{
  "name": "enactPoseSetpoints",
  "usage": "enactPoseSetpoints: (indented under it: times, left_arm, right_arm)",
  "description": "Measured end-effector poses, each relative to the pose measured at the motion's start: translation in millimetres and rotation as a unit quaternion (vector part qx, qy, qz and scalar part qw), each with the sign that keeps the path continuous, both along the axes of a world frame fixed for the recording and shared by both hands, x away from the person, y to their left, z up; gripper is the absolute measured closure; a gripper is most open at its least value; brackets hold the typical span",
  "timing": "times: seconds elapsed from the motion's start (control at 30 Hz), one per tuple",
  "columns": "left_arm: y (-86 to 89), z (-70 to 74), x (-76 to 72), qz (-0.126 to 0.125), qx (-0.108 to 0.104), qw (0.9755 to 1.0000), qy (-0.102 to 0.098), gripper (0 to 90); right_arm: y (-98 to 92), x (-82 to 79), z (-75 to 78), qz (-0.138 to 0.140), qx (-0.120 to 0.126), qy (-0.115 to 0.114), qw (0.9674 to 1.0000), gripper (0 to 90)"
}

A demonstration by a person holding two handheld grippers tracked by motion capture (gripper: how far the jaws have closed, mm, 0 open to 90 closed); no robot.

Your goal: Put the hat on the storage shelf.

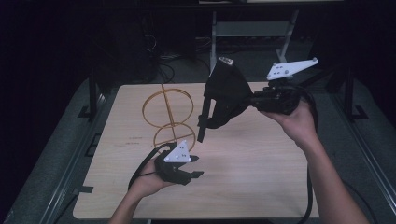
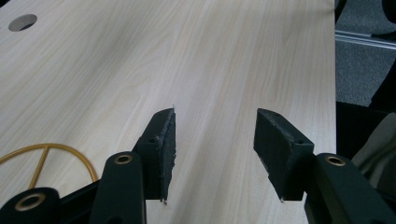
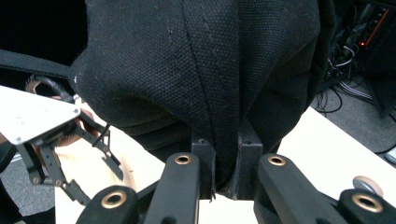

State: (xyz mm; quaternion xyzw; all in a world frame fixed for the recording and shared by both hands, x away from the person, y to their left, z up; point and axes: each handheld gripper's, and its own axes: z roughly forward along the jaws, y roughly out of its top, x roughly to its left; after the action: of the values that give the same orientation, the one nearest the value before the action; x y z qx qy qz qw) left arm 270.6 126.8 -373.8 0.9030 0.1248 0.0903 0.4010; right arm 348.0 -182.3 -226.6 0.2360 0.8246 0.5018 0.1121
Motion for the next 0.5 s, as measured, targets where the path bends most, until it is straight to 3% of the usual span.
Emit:
enactPoseSetpoints:
  times: [0.5]
  left_arm:
    - [-0.8,-3.1,-2.4,-0.008,0.001,1.0000,0.002,48.3]
  right_arm:
    - [56.3,24.9,18.3,0.043,-0.032,0.000,0.9986,82.2]
